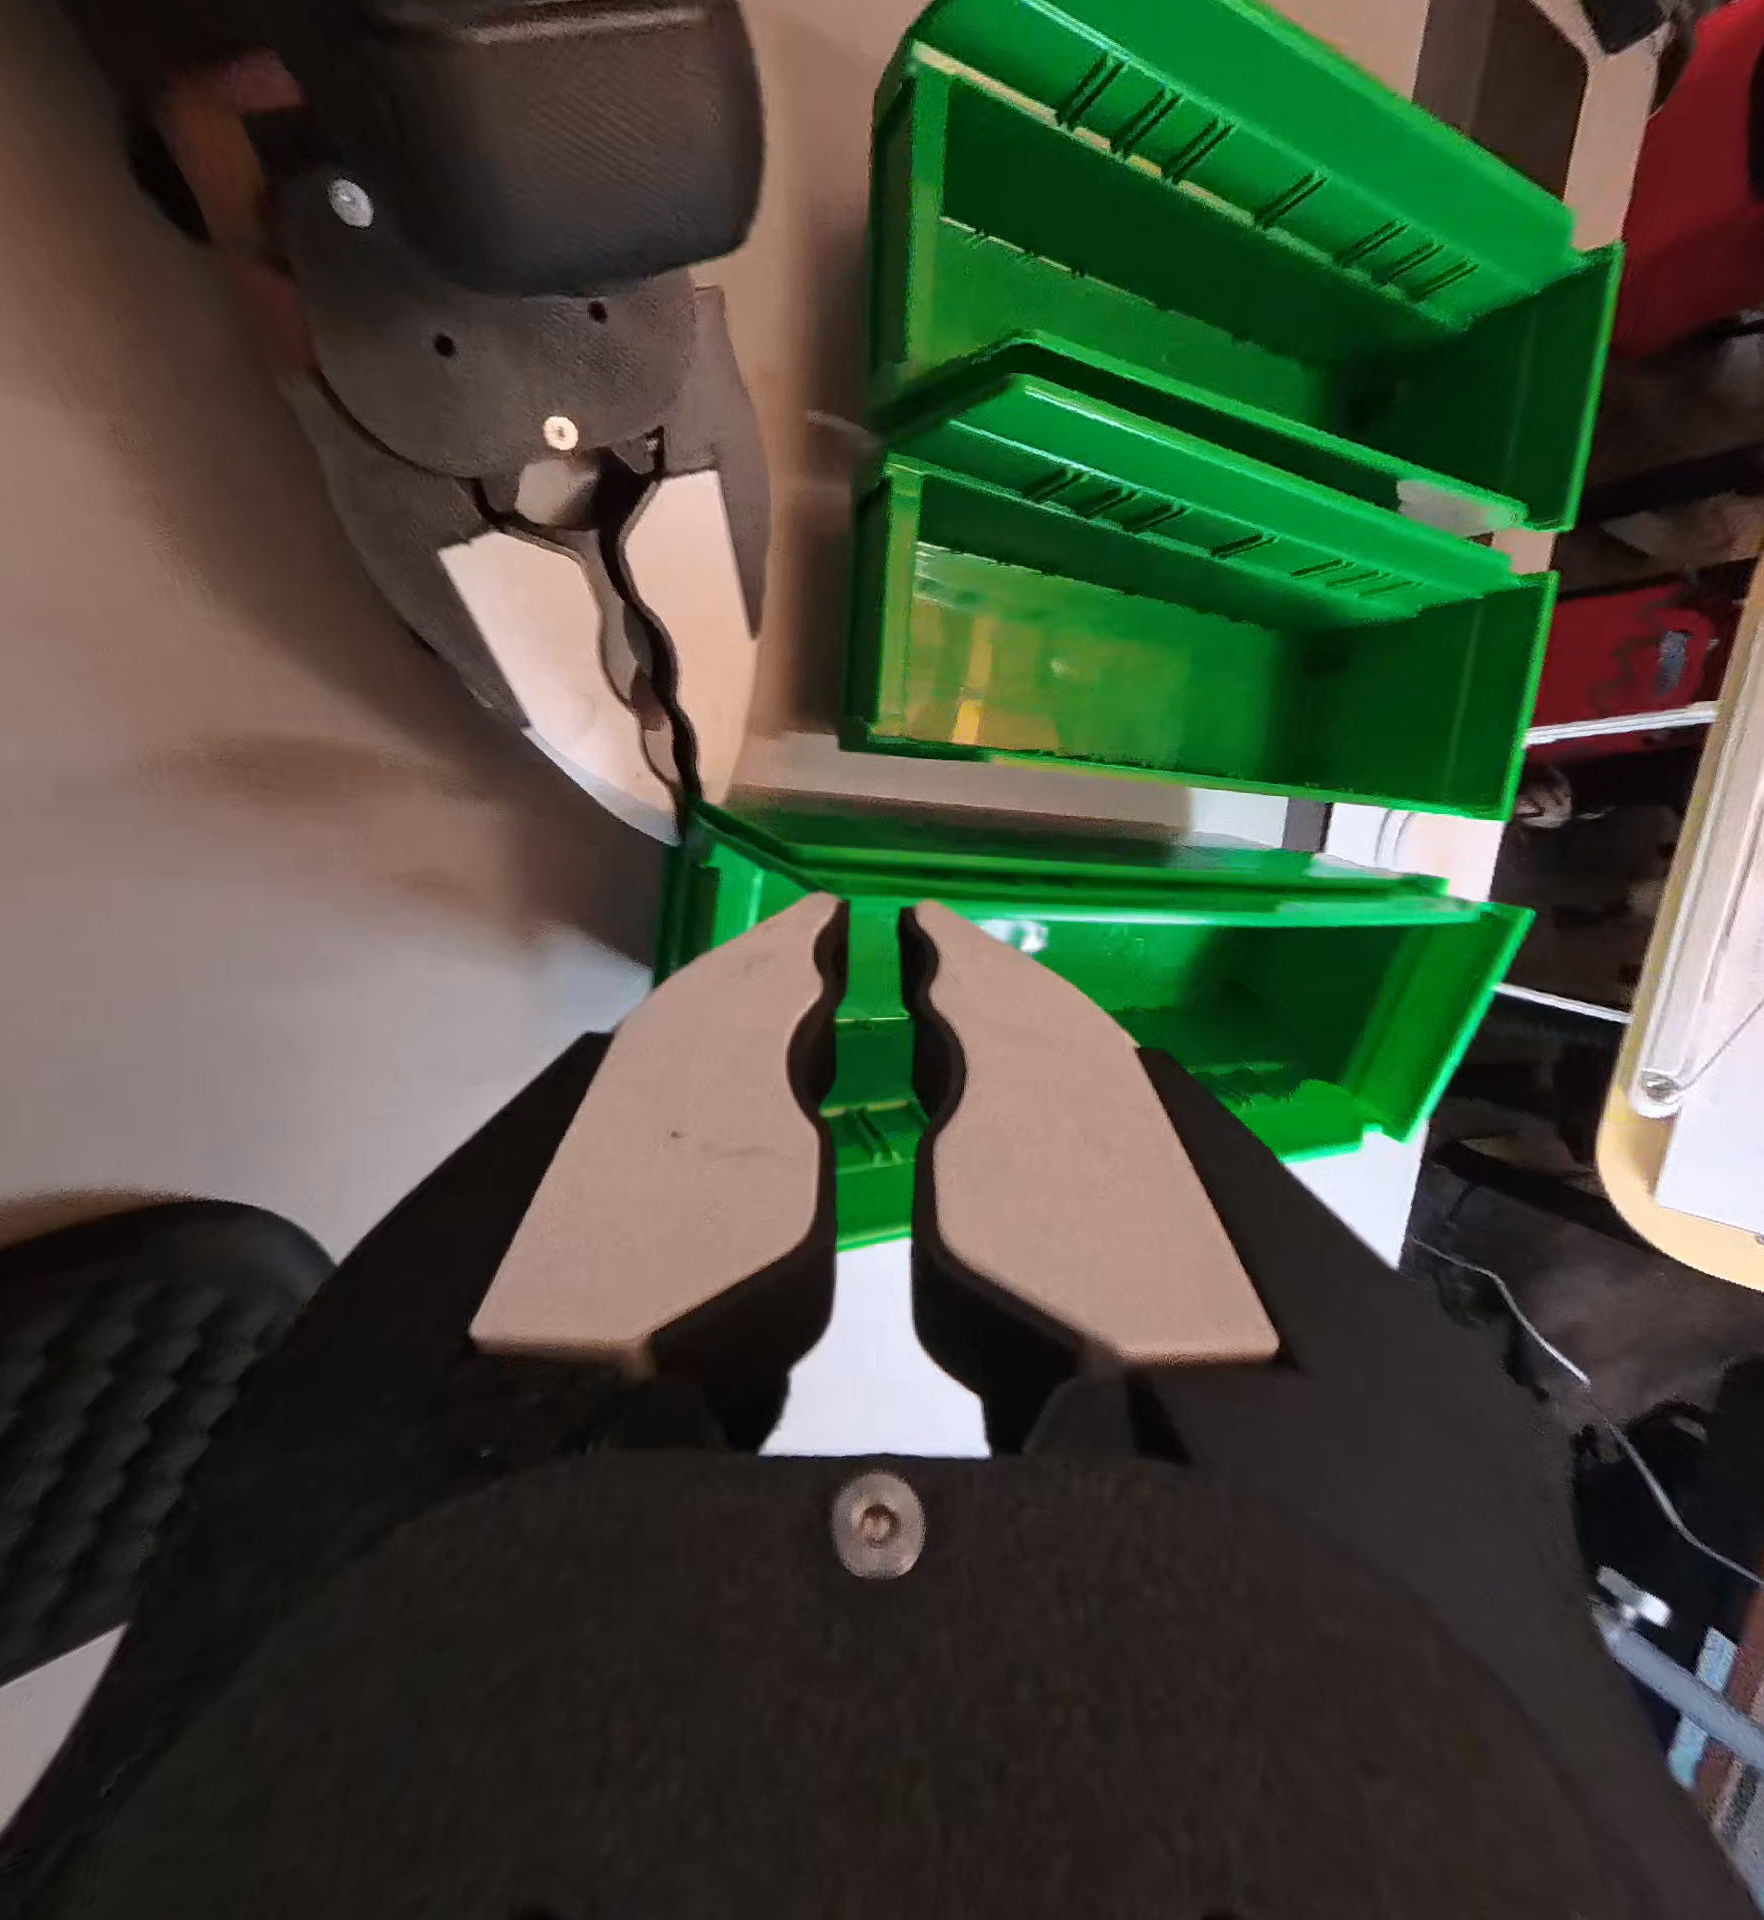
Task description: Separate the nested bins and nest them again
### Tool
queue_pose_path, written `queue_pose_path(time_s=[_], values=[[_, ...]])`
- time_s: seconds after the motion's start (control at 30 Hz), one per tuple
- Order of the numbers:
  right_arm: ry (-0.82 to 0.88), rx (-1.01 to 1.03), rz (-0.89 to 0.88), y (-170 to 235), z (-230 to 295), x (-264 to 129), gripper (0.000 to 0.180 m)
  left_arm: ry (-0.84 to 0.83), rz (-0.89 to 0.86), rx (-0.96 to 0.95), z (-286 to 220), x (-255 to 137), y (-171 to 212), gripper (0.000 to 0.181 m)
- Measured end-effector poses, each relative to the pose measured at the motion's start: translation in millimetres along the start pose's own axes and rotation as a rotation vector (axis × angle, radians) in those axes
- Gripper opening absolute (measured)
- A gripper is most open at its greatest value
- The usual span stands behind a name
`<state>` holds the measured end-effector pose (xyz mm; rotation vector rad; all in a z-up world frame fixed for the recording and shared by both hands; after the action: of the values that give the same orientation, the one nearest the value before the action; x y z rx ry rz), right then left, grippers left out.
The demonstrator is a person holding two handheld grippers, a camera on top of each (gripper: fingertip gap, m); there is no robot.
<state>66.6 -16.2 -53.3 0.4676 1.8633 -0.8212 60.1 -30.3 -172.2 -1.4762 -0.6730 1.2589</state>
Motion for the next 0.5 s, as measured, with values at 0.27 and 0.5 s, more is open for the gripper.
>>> queue_pose_path(time_s=[0.27, 0.5], values=[[-0.049, 0.129, 0.076, 38, 27, 63, 0.048, -0.019, 0.004, -0.023, 8, -2, 2, 0.007], [-0.066, 0.152, 0.112, 56, 30, 104, 0.024, -0.009, 0.004, -0.004, 8, -3, 2, 0.007]])
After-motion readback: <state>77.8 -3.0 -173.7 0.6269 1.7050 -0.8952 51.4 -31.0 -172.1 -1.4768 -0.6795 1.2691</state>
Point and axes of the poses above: each gripper's, where its closed fingertips meet, x out along the fingers, y out of its underside, z = x × y across the jaws, the point moved 1 cm from there along -x, back along the fingers, and after that the axes turned 11 degrees about -y, right-handed, at the moved point
